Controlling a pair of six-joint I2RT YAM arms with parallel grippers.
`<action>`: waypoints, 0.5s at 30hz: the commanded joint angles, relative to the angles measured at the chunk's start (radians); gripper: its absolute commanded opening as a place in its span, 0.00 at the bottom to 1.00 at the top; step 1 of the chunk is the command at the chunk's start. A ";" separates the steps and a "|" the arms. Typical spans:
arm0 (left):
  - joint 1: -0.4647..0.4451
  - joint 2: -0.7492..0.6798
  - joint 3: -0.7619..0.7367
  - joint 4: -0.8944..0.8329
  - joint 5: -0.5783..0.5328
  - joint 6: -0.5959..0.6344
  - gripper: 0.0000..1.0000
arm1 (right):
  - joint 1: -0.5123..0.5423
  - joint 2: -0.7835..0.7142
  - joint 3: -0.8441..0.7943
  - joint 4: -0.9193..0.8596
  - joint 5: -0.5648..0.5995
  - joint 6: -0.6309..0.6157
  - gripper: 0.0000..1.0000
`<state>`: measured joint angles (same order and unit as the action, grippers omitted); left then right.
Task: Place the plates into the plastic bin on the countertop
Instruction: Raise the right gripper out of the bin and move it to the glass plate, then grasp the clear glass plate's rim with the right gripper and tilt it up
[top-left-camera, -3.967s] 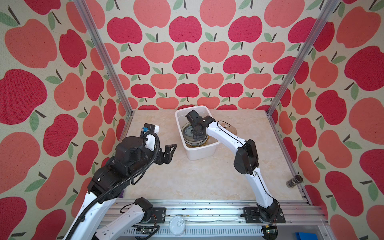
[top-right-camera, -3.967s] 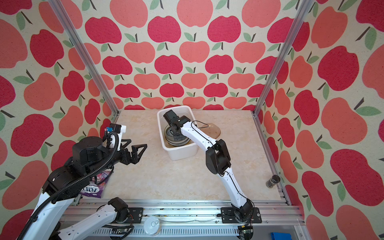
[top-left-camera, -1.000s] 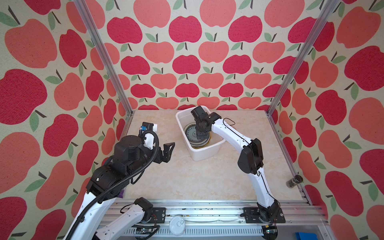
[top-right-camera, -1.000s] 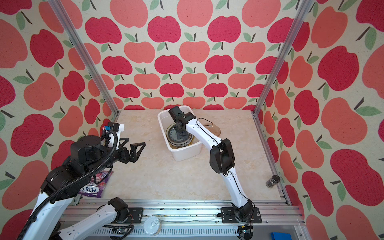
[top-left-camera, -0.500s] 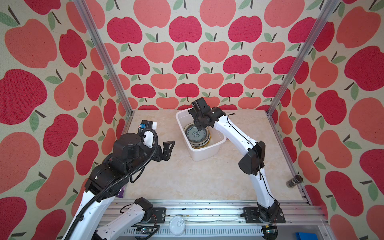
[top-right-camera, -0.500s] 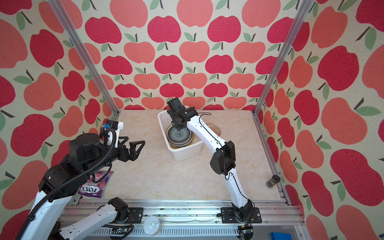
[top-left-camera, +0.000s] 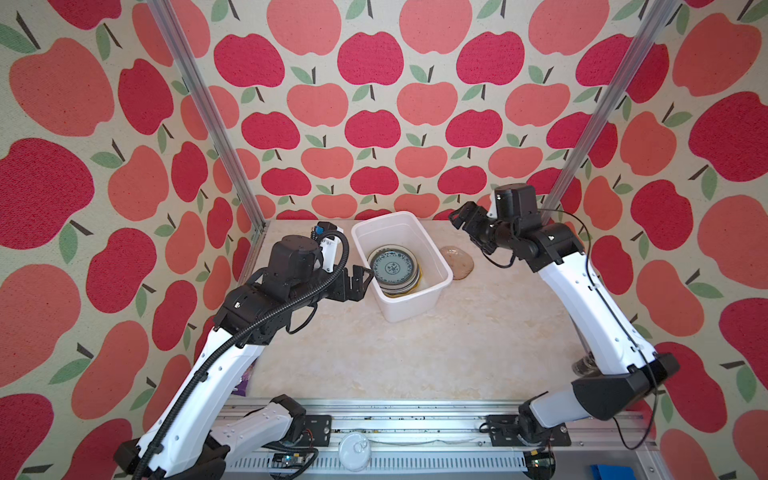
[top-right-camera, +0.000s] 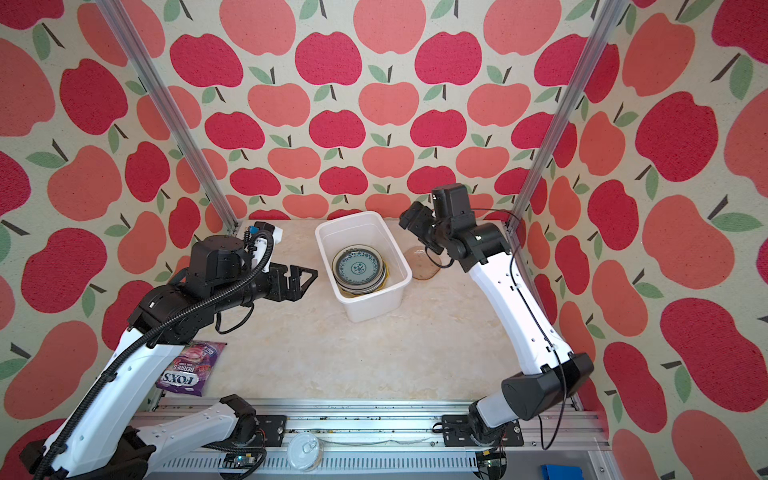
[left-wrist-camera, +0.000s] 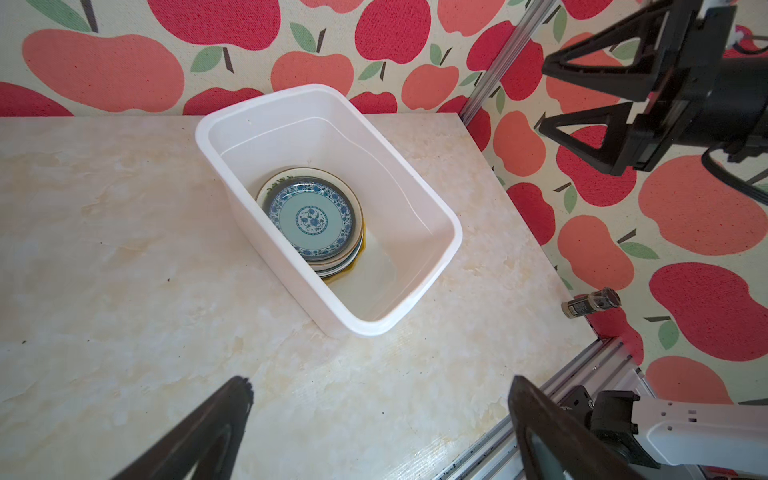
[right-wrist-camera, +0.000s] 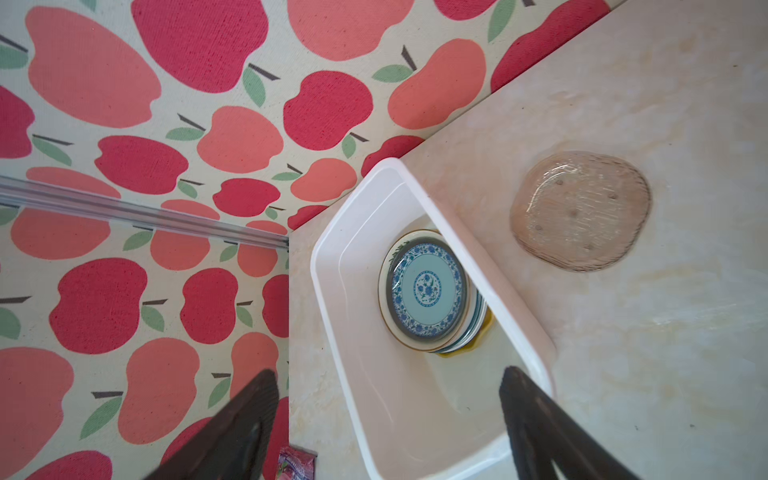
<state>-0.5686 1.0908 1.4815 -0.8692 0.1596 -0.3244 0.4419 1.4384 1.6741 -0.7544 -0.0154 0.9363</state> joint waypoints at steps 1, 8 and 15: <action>-0.033 0.080 0.059 0.052 0.031 -0.017 0.99 | -0.115 -0.065 -0.224 0.051 -0.165 -0.042 0.83; -0.139 0.297 0.171 0.060 0.018 0.022 0.99 | -0.329 -0.087 -0.497 0.159 -0.341 -0.068 0.81; -0.180 0.500 0.265 0.097 0.054 0.042 0.99 | -0.409 0.104 -0.587 0.368 -0.391 -0.072 0.76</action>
<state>-0.7441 1.5429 1.6943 -0.7990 0.1852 -0.3115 0.0494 1.4708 1.1084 -0.5167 -0.3462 0.8883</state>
